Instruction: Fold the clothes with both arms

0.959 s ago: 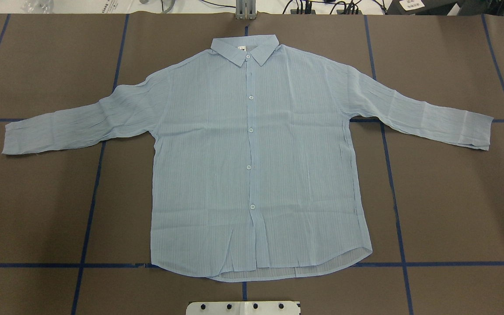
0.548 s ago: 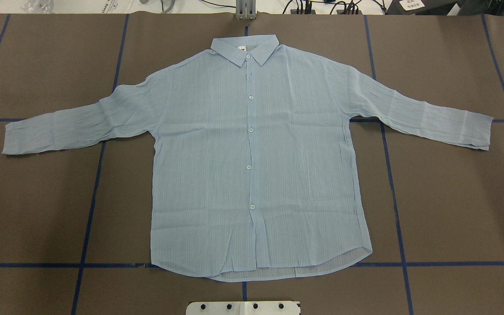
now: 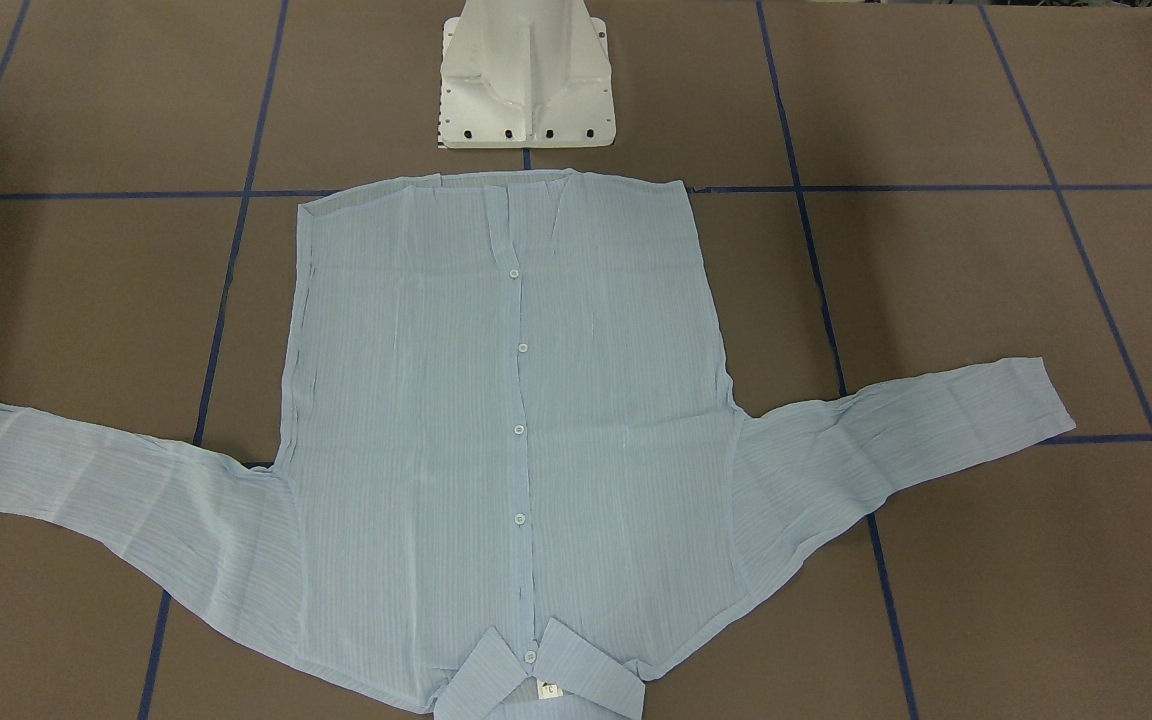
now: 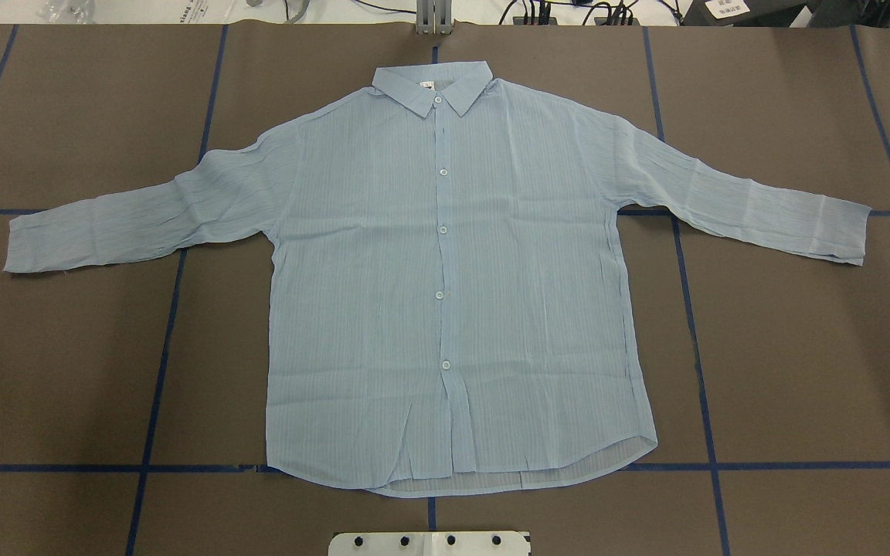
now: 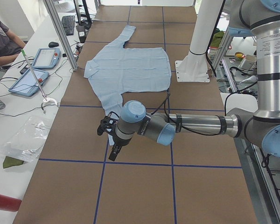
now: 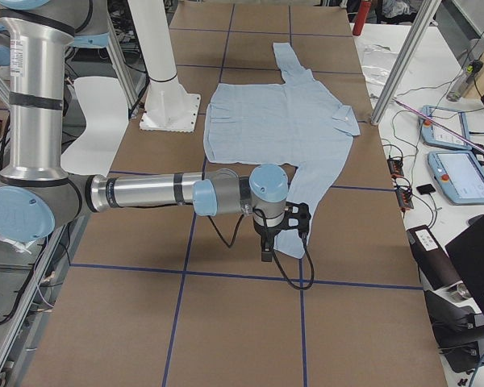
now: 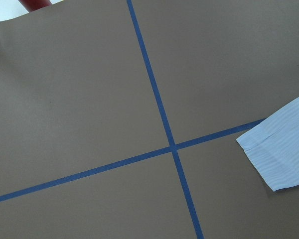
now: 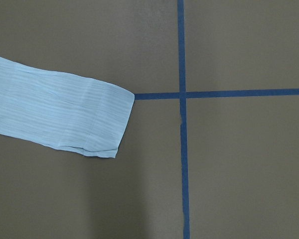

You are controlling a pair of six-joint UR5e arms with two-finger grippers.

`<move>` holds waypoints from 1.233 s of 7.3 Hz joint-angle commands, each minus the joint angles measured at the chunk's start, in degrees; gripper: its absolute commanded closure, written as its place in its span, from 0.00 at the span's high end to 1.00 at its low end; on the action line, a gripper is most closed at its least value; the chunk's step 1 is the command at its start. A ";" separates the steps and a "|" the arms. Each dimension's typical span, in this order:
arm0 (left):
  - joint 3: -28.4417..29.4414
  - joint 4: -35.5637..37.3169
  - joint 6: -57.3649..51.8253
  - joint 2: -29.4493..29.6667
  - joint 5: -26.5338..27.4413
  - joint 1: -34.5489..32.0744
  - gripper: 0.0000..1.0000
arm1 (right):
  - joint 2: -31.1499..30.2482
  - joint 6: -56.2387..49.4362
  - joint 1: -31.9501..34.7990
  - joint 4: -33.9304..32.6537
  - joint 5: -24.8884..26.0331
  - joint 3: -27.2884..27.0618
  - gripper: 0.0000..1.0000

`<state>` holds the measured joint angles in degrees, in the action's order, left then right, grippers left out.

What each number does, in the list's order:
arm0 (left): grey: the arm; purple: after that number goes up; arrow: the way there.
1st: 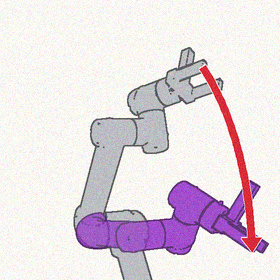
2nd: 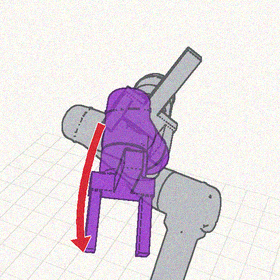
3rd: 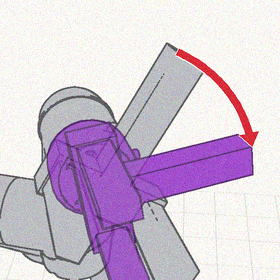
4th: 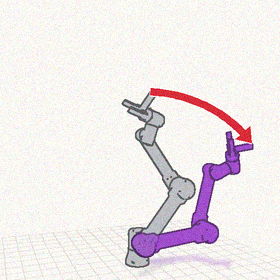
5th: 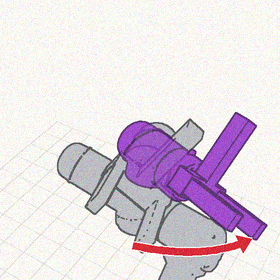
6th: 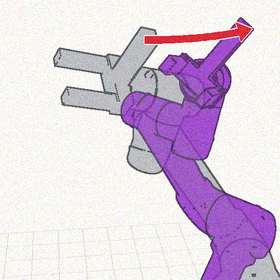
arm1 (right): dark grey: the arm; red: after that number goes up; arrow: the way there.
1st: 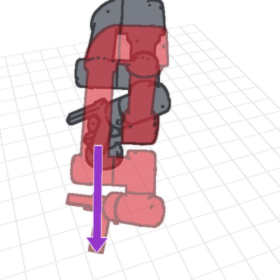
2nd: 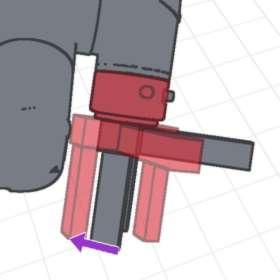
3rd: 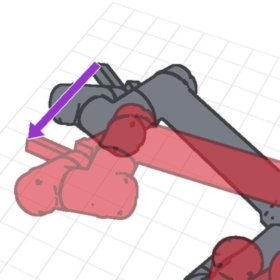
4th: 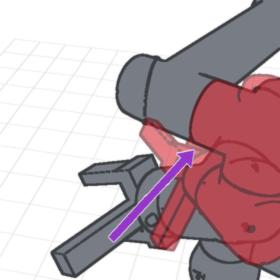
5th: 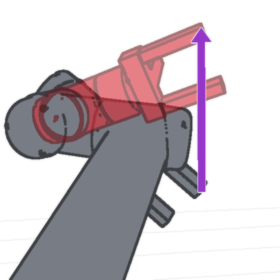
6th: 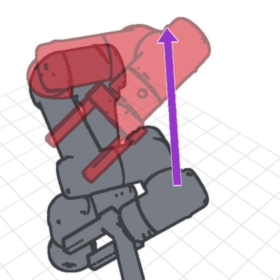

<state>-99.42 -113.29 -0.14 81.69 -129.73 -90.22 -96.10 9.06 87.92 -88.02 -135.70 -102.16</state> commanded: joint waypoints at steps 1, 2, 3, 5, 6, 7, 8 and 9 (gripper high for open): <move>-0.25 -0.01 -0.04 -0.04 -0.17 -0.04 0.99 | 0.04 -0.44 -0.12 0.12 -0.61 -0.49 1.00; -0.16 -0.01 -0.04 -0.12 -0.17 -0.04 0.99 | -0.13 -0.45 -0.20 1.17 -0.62 -0.59 1.00; -0.16 -0.09 -0.12 -0.12 -0.17 -0.04 0.99 | -1.18 -0.27 -0.21 5.53 -0.62 -0.67 1.00; -0.16 -0.09 -0.12 -0.12 -0.17 0.05 0.99 | -3.47 0.52 -0.99 10.76 -0.79 -0.15 1.00; -0.25 -0.18 -0.12 -0.12 -0.17 0.05 0.99 | -3.48 0.52 -1.78 10.76 -0.45 0.03 1.00; -0.25 -0.18 -0.12 -0.12 -0.17 -0.04 0.99 | -2.95 0.52 -2.83 10.85 -0.09 1.68 1.00; -0.25 -0.18 -0.12 -0.12 -0.08 -0.04 0.99 | -0.95 0.26 -4.23 10.94 0.08 4.13 1.00; -0.25 -0.18 -0.12 0.14 -0.08 -0.04 0.99 | 1.77 -0.18 -4.94 11.02 0.00 6.68 0.99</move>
<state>-99.66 -113.46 -0.26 81.62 -129.84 -90.25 -97.08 9.29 84.12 -77.13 -135.75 -98.40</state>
